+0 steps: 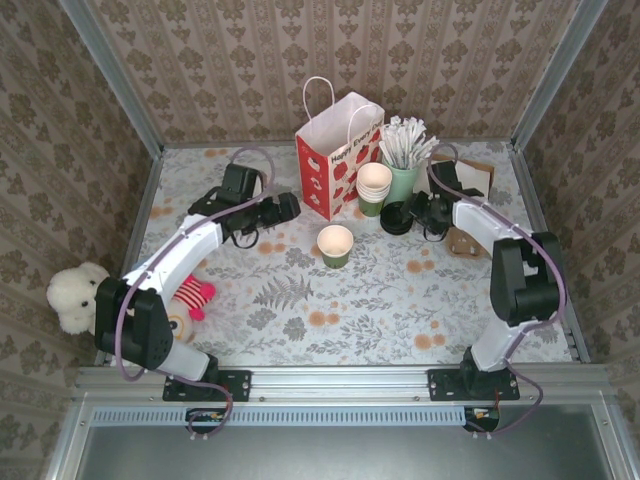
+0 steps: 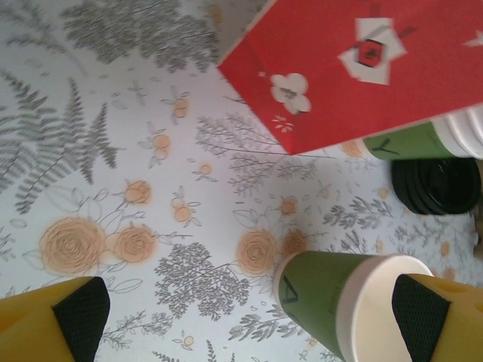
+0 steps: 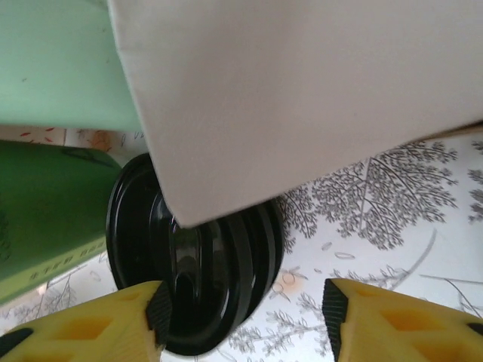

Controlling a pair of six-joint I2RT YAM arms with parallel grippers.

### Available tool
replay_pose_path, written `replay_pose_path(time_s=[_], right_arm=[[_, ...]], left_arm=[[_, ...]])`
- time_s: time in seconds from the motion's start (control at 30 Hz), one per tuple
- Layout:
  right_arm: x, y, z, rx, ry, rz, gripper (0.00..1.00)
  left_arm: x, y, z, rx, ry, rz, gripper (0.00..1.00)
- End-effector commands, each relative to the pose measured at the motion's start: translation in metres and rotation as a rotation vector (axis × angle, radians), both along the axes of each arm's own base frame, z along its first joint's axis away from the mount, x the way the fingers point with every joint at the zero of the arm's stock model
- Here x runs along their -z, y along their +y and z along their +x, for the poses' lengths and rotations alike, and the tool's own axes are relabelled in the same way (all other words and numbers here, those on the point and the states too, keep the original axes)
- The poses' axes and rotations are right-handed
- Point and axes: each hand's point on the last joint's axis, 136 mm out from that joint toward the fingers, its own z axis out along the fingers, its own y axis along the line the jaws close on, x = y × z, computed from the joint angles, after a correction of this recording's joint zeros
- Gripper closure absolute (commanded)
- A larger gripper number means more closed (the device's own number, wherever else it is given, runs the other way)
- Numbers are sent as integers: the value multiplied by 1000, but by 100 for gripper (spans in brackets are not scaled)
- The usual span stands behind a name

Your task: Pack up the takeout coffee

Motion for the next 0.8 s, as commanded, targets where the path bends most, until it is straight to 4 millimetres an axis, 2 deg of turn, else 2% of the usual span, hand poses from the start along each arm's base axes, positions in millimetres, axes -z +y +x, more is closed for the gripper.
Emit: replay_pose_path(time_s=[0.0, 0.13, 0.3, 0.53, 0.7, 0.77], right_arm=[[-1, 8, 13, -38, -8, -11, 46], [6, 6, 19, -60, 3, -64, 54], [12, 3, 24, -80, 27, -108, 66], [25, 5, 24, -108, 72, -130, 69], [21, 6, 25, -125, 65, -156, 76], [15, 4, 23, -139, 59, -221, 79]], left_arm=[[6, 15, 5, -128, 47, -25, 0], [10, 23, 7, -139, 40, 28, 0], [12, 10, 10, -15, -22, 17, 0], [14, -1, 11, 44, -29, -21, 0], [14, -3, 10, 61, -37, -20, 0], [14, -3, 9, 65, -38, -19, 0]])
